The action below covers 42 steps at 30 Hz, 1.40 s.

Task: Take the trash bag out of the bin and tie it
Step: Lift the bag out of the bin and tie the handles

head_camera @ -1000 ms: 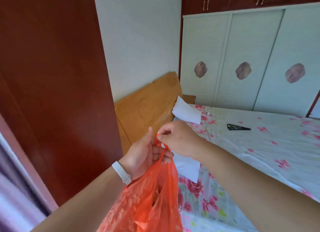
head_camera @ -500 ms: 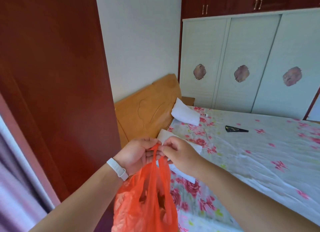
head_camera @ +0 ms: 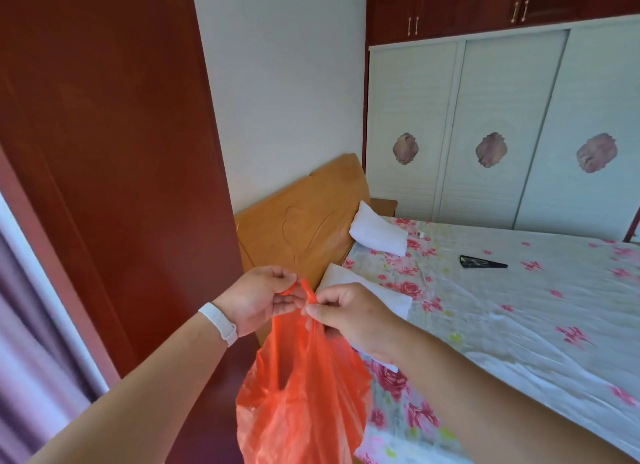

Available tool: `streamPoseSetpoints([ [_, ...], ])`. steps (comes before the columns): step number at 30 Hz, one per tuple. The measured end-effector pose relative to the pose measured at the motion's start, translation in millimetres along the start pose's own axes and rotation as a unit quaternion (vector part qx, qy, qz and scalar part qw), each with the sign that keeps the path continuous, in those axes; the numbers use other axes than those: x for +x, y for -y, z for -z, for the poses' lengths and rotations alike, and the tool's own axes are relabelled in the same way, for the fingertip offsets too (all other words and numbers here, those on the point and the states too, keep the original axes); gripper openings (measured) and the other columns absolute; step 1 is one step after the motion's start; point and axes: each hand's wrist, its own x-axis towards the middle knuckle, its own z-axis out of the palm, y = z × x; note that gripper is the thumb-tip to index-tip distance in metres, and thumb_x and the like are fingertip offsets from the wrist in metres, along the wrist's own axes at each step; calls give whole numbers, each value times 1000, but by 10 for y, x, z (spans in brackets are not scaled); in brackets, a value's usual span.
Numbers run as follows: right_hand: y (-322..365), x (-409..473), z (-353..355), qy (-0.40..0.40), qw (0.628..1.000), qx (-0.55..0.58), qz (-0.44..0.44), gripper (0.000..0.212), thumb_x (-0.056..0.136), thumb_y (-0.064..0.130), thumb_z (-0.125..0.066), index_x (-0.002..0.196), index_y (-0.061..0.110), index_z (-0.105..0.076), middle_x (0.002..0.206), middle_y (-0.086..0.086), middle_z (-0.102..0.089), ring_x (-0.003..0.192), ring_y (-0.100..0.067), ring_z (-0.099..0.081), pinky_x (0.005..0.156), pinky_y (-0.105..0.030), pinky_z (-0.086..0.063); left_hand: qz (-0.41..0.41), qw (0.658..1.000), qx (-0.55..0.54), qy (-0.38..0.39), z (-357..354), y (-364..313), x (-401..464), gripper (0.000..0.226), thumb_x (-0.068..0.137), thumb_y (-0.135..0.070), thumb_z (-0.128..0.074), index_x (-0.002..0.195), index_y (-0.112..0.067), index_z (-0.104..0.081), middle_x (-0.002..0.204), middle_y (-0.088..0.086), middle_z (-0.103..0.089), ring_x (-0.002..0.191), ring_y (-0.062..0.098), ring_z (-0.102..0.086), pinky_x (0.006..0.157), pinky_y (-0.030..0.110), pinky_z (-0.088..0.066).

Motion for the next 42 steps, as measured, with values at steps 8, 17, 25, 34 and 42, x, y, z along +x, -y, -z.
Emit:
streamPoseSetpoints([
  [8, 610, 175, 103, 47, 987, -135, 78, 17, 97, 15, -56, 88, 9, -70, 77, -1, -65, 69, -5, -65, 68, -24, -59, -74, 972, 221, -43, -73, -15, -62, 19, 89, -3, -49, 79, -6, -64, 54, -8, -66, 51, 1, -61, 51, 14, -47],
  [17, 1165, 310, 139, 190, 926, -304, 121, 20, 95, 14, -59, 76, 14, -67, 69, 3, -65, 63, -2, -64, 59, -21, -51, -181, 943, 214, -178, 234, -228, -56, 21, 85, 1, -53, 73, -11, -65, 65, 7, -64, 59, 17, -61, 61, 33, -55],
  [25, 949, 733, 100, 47, 966, -215, 133, 17, 92, 16, -60, 76, 16, -61, 72, -7, -69, 59, -10, -65, 56, -30, -56, -80, 986, -5, 143, 218, -322, -259, 22, 81, -3, -53, 97, -3, -68, 86, 19, -73, 81, 30, -71, 74, 35, -55],
  [34, 400, 990, -99, 118, 969, 213, 46, 21, 99, 14, -49, 79, 9, -53, 49, -7, -59, 45, -20, -61, 50, -28, -49, 11, 983, 7, 184, 268, -612, -298, 34, 83, -16, -36, 100, 3, -59, 79, 19, -69, 73, 31, -65, 71, 36, -52],
  [42, 315, 1217, -211, 198, 967, 151, -58, 19, 92, -6, -43, 78, 2, -53, 67, -24, -61, 73, -37, -60, 57, -35, -49, 12, 960, 278, 23, 336, -676, -282, 12, 92, -9, -52, 88, 0, -58, 70, 9, -71, 62, 20, -65, 58, 29, -47],
])
